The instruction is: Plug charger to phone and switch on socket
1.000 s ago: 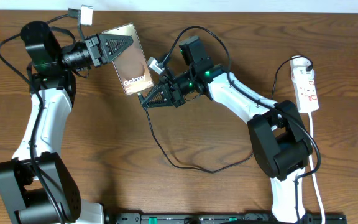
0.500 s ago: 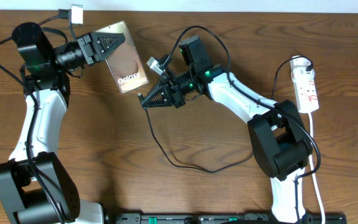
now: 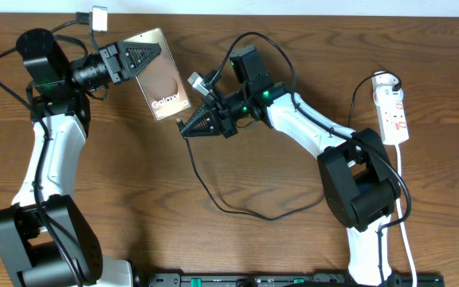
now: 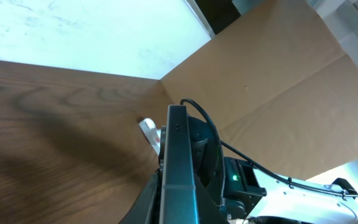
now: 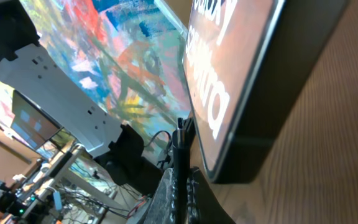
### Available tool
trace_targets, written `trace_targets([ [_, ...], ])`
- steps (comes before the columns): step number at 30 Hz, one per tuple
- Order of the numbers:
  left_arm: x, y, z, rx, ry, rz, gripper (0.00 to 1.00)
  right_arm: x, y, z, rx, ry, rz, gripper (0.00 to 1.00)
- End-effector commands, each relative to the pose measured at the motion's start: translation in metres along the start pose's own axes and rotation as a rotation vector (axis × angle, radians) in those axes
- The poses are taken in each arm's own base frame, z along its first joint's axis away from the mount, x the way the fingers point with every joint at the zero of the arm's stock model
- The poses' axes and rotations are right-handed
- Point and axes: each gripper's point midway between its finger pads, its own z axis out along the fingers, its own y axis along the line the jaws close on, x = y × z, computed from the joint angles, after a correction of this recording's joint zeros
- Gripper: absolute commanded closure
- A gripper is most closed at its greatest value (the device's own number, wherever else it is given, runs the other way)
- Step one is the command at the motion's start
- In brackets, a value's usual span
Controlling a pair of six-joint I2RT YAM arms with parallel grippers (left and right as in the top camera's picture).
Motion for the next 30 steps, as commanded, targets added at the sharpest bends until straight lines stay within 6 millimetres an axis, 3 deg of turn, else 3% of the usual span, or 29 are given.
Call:
trace_targets([
  [1, 0.0055, -0.0077, 0.0023, 0.032, 0.031, 0.000, 0.93, -0.0043, 0.0065, 0.0039, -0.031, 0.002, -0.040, 0.99],
  [30, 0.0107, -0.0126, 0.0075, 0.057, 0.055, 0.050, 0.93, -0.0045, 0.0014, 0.0034, -0.001, 0.004, -0.002, 0.99],
])
